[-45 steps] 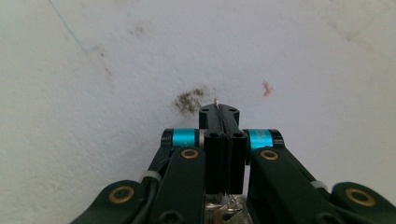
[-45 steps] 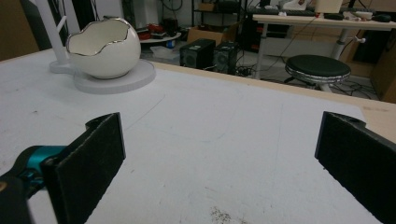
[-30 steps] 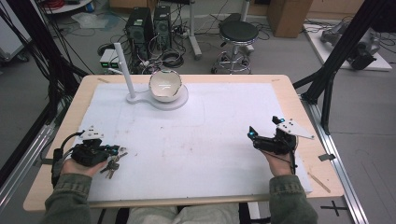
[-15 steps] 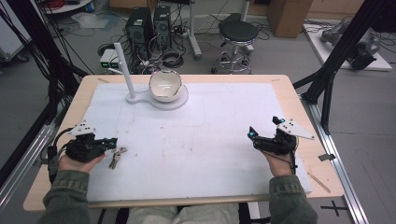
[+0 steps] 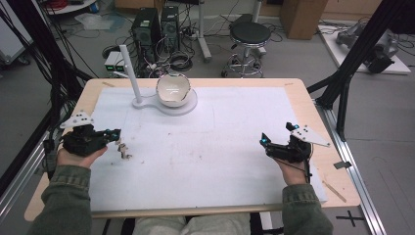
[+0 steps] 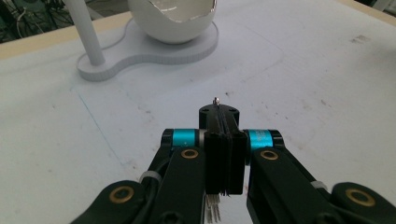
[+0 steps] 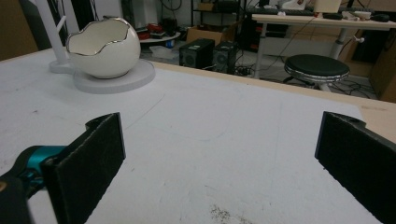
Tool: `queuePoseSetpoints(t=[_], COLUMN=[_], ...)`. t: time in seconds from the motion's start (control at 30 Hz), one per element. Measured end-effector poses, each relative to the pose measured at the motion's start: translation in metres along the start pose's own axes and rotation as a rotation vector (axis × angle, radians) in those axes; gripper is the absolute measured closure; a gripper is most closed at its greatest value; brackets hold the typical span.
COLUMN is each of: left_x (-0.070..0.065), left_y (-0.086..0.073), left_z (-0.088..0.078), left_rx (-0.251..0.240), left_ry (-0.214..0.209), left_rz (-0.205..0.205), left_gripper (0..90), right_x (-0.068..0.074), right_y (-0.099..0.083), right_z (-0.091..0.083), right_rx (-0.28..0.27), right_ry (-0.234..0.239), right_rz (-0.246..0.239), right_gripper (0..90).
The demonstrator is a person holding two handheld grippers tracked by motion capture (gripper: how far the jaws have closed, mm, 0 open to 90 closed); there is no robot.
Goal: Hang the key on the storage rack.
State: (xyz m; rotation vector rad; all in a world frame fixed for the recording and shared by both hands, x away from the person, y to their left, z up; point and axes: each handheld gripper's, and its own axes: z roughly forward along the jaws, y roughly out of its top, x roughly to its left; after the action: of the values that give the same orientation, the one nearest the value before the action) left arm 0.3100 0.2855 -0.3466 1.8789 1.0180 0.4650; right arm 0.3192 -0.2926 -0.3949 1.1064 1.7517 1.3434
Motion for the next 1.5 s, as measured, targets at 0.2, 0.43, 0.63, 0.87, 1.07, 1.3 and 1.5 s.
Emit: queuePoseSetpoints(t=[0.2, 0.43, 0.63, 0.87, 1.07, 1.3, 1.5], left_x=[0.009, 0.013, 0.017, 0.022, 0.027, 0.036, 0.045], left_y=[0.018, 0.035, 0.047, 0.063, 0.074, 0.098, 0.115], left_z=[-0.003, 0.003, 0.007, 0.010, 0.010, 0.012, 0.017], left_rx=[-0.044, -0.038, -0.050, -0.063, -0.098, -0.099, -0.107], left_ry=[-0.001, 0.007, 0.009, 0.007, -0.001, -0.004, 0.010], left_rz=[-0.002, 0.047, 0.052, 0.066, 0.048, 0.070, 0.074], left_gripper=[88.9, 88.9, 88.9, 88.9, 88.9, 88.9, 88.9], right_x=[0.000, 0.000, -0.001, -0.003, -0.003, -0.003, -0.003], right_y=[0.000, 0.000, 0.000, 0.000, 0.000, 0.000, 0.000], right_z=[0.001, 0.000, -0.001, -0.002, -0.002, -0.003, -0.003], right_rx=[0.000, 0.000, -0.003, -0.009, -0.009, -0.010, -0.007], right_ry=[0.002, 0.004, 0.002, -0.003, -0.004, -0.007, -0.007], right_rz=[-0.006, 0.000, 0.001, 0.012, 0.014, 0.017, 0.018], right_gripper=[0.6, 0.6, 0.6, 0.6, 0.6, 0.6, 0.6])
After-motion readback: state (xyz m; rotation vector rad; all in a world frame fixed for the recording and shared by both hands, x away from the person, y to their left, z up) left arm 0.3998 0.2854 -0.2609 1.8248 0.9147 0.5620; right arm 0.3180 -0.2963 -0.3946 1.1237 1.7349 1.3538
